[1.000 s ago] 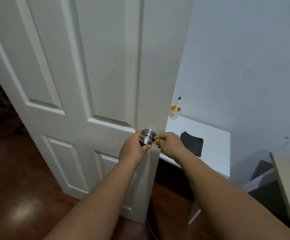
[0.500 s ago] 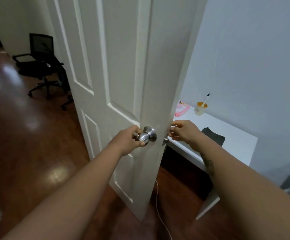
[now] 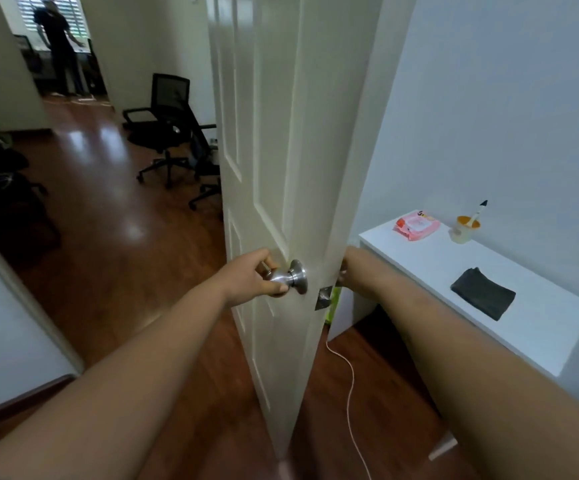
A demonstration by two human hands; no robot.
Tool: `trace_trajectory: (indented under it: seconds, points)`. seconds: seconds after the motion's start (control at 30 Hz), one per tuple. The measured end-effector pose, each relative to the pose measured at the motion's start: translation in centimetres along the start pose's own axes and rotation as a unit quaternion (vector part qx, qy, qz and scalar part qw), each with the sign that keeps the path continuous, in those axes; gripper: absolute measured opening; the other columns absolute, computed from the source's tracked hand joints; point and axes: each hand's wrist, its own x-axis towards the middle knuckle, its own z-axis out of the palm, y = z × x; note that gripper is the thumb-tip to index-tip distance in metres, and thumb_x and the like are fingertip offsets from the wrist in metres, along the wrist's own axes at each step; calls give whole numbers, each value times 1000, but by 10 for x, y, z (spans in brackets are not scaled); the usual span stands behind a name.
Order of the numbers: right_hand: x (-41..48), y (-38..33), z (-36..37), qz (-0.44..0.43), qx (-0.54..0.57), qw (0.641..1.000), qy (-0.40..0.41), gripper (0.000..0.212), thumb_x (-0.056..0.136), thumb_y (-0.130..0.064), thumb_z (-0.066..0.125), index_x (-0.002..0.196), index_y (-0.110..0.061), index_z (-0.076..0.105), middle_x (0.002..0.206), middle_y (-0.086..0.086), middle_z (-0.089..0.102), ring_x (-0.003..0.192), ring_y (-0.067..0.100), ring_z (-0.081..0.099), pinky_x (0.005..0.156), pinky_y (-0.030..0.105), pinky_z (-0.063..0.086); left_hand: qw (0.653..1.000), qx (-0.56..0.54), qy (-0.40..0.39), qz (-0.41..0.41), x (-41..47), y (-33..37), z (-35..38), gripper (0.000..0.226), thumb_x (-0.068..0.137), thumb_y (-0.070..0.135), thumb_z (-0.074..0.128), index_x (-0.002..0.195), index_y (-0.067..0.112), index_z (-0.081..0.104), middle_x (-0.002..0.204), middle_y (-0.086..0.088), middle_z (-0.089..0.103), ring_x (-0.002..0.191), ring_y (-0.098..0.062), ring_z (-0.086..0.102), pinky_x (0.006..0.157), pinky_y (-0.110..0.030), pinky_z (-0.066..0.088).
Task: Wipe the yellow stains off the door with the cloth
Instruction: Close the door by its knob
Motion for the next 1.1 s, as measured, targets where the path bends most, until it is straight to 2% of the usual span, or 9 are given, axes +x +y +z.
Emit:
trace_trajectory:
  seconds: [0.07,0.13,0.23,0.43,0.53,0.63,0.8,0.97,1.1]
  points:
    - [7,-18,5,-17,-60,998,6,22,85,-14,66,107,-13,69,108,9,68,99,29,64,86,42,54,1000,-14,7,-17,-11,-13,-13,38,72,34,85,96,17,60,94,-6,67,81,-19,60,71,-30,48]
    - [11,-42,7,-39,-117,992,0,23,85,-22,67,107,-18,69,110,6,68,99,29,64,79,31,51,999,-29,13,-34,-24,-27,-30,36,71,35,85,94,19,62,97,-8,70,91,-25,65,82,-38,52]
    - [18,-73,10,-58,-146,987,-24,9,87,-27,67,94,-21,70,101,7,64,94,27,63,71,25,39,997,-40,33,-50,-40,-45,-51,30,77,30,81,95,16,63,99,-17,70,82,-22,65,77,-37,53]
    - [36,-130,38,-142,-152,978,-30,30,88,-34,66,117,-26,69,120,1,65,111,23,59,88,31,47,983,-45,152,-88,-81,-85,-82,19,83,27,75,78,32,57,99,-4,70,99,-27,66,90,-41,51]
    - [46,-161,55,-166,-139,976,-35,28,85,-37,69,110,-27,72,114,1,67,104,22,62,85,31,50,967,-20,222,-120,-103,-100,-94,13,87,31,72,97,29,63,109,3,68,101,-16,63,90,-36,51]
    - [57,-192,72,-191,-134,972,-35,25,82,-41,71,101,-26,75,106,2,68,97,24,63,76,30,48,949,-12,277,-147,-125,-113,-98,39,90,26,69,127,25,61,124,2,64,113,-14,59,95,-28,46]
    - [71,-242,100,-219,-133,966,-18,20,83,-36,70,90,-18,74,85,5,63,83,26,63,63,28,40,919,25,354,-172,-151,-125,-94,45,95,23,61,139,21,51,142,1,48,129,-19,48,106,-33,43]
    - [89,-288,122,-228,-95,969,-26,25,80,-39,72,83,-15,74,70,5,57,74,25,60,63,28,40,899,-30,409,-156,-167,-138,-105,47,90,30,66,133,28,48,121,8,56,105,-10,59,91,-34,55]
    - [101,-307,130,-239,14,969,-57,31,81,-44,73,73,-14,70,69,8,58,68,23,55,58,27,36,873,20,448,-190,-164,-154,-124,15,90,30,66,101,23,59,99,4,59,87,-12,60,77,-31,53]
